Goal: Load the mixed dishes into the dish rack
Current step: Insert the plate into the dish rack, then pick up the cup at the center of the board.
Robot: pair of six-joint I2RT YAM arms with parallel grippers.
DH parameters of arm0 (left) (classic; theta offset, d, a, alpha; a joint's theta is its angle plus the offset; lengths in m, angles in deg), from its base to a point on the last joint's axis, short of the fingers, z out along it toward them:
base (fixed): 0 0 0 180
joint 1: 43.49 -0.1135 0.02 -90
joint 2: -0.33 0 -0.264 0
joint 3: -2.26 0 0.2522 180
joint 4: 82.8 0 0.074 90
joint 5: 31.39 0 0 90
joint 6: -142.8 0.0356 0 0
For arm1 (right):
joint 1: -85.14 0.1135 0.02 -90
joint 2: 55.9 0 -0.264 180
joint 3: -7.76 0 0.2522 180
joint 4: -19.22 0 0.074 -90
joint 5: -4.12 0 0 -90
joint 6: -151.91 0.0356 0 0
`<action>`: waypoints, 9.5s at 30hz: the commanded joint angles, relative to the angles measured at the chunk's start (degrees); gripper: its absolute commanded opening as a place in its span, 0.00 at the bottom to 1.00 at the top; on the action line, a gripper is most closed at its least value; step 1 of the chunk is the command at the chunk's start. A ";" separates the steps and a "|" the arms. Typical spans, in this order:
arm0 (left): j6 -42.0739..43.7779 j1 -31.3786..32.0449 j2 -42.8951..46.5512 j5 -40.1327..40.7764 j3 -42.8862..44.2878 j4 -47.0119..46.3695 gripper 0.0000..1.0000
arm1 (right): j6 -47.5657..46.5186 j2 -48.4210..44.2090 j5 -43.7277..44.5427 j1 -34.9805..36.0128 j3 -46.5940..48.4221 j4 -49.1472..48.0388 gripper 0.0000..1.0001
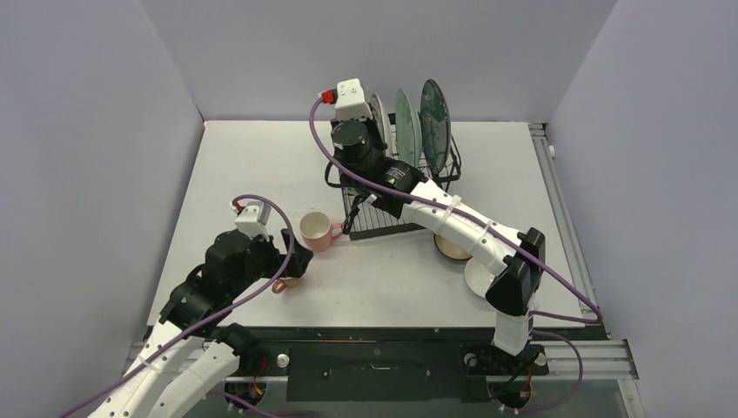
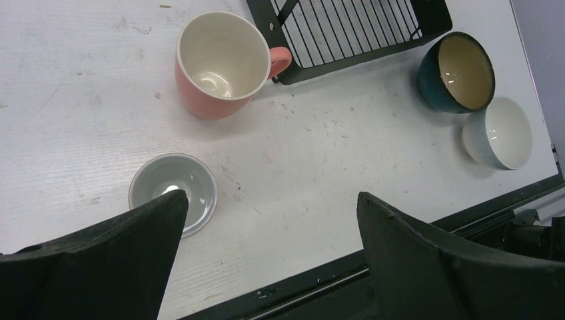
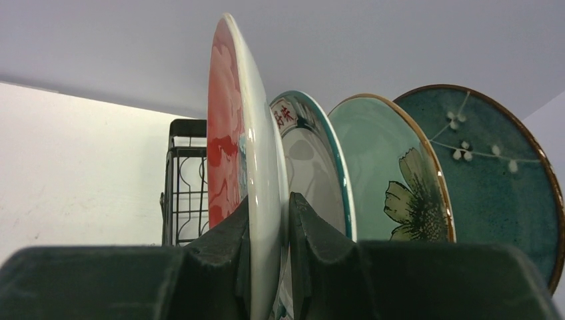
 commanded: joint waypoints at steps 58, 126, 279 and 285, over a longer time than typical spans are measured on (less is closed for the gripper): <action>1.12 -1.87 -1.37 -1.22 -0.04 -3.26 0.96 | 9.60 -18.07 6.59 7.22 -11.89 -0.38 0.42; -10.39 0.88 -30.59 6.22 -2.89 -3.15 0.30 | 41.99 -56.91 -14.76 11.53 -69.02 12.58 0.33; -86.96 -9.43 -9.68 -67.93 -15.94 -85.56 0.00 | -48.46 -54.69 -49.29 31.80 -68.30 -22.15 0.55; -86.72 -9.42 -9.57 -67.97 -15.79 -85.12 0.00 | -48.13 -53.53 -49.64 31.81 -67.80 -23.28 0.61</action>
